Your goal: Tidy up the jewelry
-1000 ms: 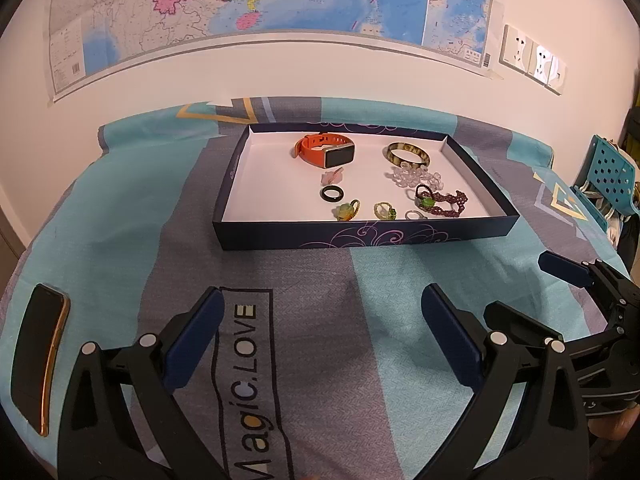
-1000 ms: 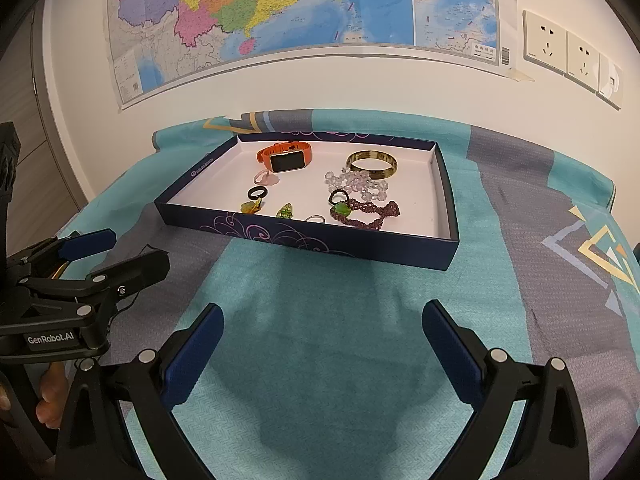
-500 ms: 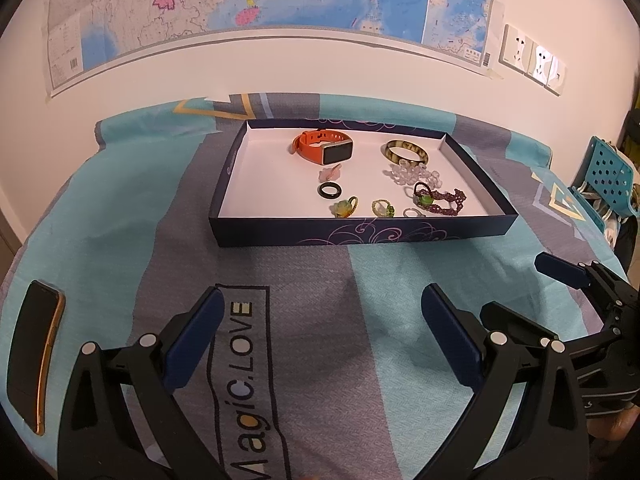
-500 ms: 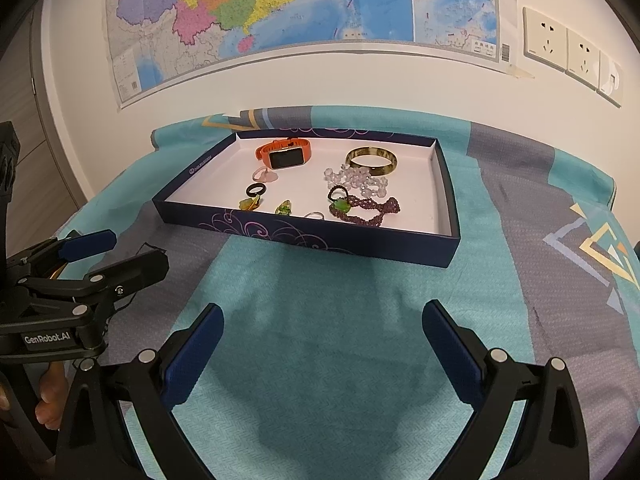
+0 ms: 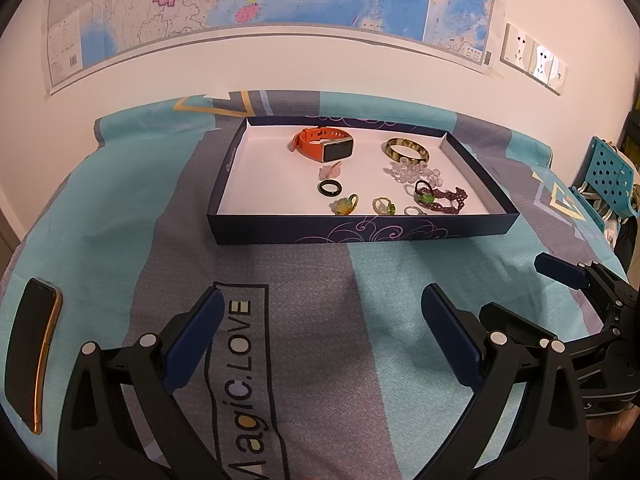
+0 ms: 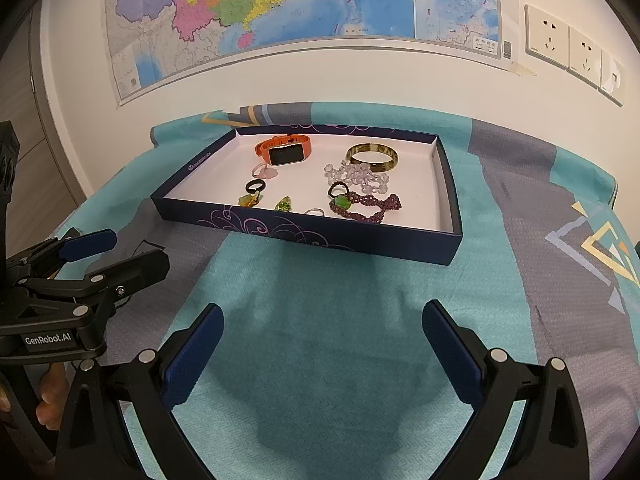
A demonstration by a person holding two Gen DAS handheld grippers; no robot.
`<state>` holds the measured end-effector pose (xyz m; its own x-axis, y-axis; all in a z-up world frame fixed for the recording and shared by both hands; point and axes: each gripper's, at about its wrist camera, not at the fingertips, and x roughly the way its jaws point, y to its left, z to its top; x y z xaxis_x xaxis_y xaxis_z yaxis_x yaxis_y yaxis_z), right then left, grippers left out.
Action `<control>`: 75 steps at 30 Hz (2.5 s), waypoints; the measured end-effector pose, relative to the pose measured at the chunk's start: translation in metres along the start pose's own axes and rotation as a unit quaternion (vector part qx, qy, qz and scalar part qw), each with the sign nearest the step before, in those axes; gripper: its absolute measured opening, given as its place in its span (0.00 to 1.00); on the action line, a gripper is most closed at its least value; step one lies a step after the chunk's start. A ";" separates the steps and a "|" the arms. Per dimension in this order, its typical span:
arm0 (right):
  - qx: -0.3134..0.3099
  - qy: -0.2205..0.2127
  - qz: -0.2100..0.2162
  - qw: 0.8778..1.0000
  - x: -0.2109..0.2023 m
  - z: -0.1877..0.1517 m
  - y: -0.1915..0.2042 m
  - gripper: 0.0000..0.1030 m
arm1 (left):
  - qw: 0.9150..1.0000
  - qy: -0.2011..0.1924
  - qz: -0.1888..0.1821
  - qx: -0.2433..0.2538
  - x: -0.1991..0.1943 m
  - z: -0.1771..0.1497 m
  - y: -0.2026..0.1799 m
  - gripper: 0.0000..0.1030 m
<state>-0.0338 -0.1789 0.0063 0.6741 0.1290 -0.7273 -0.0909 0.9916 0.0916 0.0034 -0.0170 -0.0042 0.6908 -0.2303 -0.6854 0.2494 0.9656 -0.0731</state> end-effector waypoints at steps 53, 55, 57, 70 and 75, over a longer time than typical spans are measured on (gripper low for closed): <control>0.003 -0.001 -0.001 1.000 0.002 0.001 -0.003 0.93 | 1.000 -0.002 0.007 0.004 -0.003 0.000 0.002 0.94; 0.003 -0.002 0.001 1.000 0.001 0.002 -0.003 0.93 | 1.000 -0.004 0.007 0.005 -0.004 0.000 0.002 0.94; 0.003 -0.002 0.001 1.000 0.002 0.002 -0.003 0.93 | 1.000 -0.004 0.009 0.007 -0.003 0.000 0.001 0.94; 0.003 -0.002 0.001 1.000 0.001 0.002 -0.003 0.93 | 1.000 -0.005 0.011 0.010 -0.003 0.001 0.000 0.94; 0.004 -0.002 0.002 1.000 0.001 0.003 -0.002 0.93 | 1.000 -0.005 0.009 0.007 -0.003 0.002 0.001 0.94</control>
<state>-0.0307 -0.1811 0.0074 0.6769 0.1320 -0.7241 -0.0878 0.9912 0.0987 0.0030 -0.0158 -0.0007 0.7026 -0.2144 -0.6785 0.2465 0.9678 -0.0505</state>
